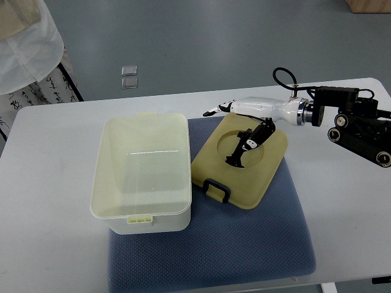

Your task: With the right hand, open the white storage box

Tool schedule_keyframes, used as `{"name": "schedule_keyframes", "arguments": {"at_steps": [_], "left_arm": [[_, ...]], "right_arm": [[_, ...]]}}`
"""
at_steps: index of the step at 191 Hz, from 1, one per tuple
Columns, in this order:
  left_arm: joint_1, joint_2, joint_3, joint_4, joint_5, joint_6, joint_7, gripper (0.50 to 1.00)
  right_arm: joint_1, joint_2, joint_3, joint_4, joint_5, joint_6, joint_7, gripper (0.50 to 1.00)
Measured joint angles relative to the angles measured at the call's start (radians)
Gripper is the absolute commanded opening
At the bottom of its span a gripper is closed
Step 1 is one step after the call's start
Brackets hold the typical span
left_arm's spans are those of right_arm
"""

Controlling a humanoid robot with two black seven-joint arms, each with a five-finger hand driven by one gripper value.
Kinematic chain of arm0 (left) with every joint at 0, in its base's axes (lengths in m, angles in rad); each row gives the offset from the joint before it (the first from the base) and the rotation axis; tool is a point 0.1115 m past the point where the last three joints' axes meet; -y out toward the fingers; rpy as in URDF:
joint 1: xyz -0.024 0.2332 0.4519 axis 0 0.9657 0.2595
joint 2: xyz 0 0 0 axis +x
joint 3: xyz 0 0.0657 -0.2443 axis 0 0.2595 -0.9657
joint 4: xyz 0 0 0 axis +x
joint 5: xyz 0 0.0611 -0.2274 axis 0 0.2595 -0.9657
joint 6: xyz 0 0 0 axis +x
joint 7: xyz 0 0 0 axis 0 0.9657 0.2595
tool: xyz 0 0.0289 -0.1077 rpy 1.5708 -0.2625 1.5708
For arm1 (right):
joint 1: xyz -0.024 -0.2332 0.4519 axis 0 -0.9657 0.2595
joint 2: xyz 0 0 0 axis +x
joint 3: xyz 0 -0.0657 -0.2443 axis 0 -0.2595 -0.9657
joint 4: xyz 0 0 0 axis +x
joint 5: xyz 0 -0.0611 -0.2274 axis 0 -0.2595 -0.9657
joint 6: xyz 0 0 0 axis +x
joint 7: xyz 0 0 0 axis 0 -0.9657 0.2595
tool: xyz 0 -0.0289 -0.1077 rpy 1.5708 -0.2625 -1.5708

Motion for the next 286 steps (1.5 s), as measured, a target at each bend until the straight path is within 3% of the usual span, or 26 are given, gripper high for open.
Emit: {"name": "schedule_keyframes", "arguments": {"at_steps": [45, 101, 136, 215, 255, 286], "left_arm": [[0.000, 0.000, 0.000, 0.000, 0.000, 0.000, 0.000, 1.000], [0.000, 0.000, 0.000, 0.000, 0.000, 0.000, 0.000, 1.000], [0.000, 0.000, 0.000, 0.000, 0.000, 0.000, 0.000, 1.000], [0.000, 0.000, 0.000, 0.000, 0.000, 0.000, 0.000, 1.000], [0.002, 0.000, 0.001, -0.003, 0.001, 0.000, 0.000, 1.000], [0.002, 0.000, -0.002, 0.000, 0.001, 0.000, 0.000, 1.000]], "right_arm": [[-0.043, 0.015, 0.147, -0.023, 0.302, -0.001, 0.001, 0.913], [-0.134, 0.090, 0.306, -0.170, 0.890, -0.003, 0.030, 0.913], [-0.173, 0.105, 0.323, -0.244, 1.135, 0.005, 0.025, 0.915], [-0.218, 0.125, 0.320, -0.298, 1.304, 0.028, -0.098, 0.923], [-0.251, 0.170, 0.323, -0.301, 1.345, 0.037, -0.089, 0.930], [-0.266, 0.197, 0.326, -0.341, 1.345, 0.033, -0.028, 0.930]]}}
